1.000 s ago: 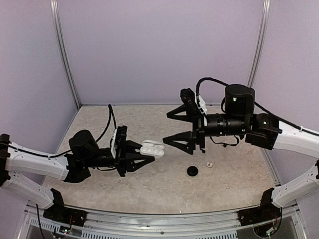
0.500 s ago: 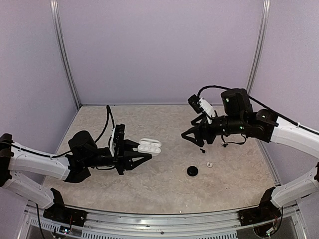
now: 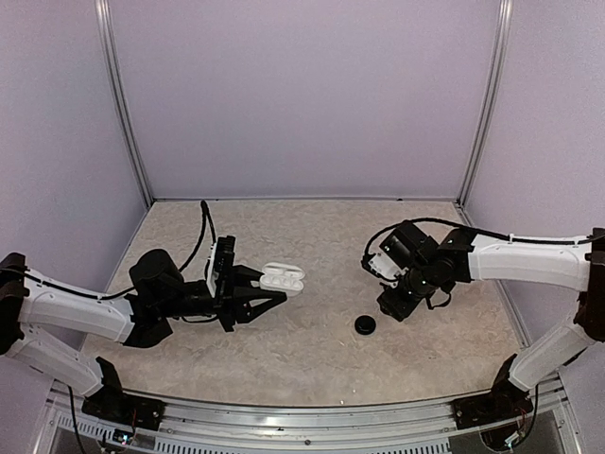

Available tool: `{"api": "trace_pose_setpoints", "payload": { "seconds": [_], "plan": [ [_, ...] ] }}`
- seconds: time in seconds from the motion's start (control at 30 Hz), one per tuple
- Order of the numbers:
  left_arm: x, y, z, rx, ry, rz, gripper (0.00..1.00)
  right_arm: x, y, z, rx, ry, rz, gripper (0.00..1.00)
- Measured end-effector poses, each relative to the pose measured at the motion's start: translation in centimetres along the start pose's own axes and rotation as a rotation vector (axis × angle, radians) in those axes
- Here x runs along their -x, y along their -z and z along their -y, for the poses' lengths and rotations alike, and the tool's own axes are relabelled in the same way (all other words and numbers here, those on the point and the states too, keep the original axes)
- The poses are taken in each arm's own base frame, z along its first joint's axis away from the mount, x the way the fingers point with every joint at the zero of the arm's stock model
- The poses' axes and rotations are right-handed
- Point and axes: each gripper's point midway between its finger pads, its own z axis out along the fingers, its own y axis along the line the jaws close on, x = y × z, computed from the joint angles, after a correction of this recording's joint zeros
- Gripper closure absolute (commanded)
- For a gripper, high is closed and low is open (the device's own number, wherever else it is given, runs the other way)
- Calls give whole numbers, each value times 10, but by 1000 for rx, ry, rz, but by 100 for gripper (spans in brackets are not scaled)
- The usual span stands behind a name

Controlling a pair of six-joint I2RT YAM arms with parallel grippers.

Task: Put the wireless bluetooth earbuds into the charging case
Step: Pick up the left earbud from the center of the board.

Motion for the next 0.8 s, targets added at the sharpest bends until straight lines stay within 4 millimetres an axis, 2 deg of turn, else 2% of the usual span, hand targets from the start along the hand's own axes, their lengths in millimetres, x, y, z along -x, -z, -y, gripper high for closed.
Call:
{"api": "trace_pose_setpoints", "payload": {
  "seconds": [0.17,0.33,0.53,0.8],
  "plan": [
    [-2,1,0,1,4,-5,92,-26,-29,4,-50,33,-123,54],
    [-7,3,0,5,10,-15,93,-38,-44,5,-56,55,-185,64],
    [-7,3,0,6,9,-14,93,-47,-56,6,-64,90,-229,67],
    [-7,3,0,7,9,-15,93,-45,-60,13,-74,86,-226,69]
  ]
}}
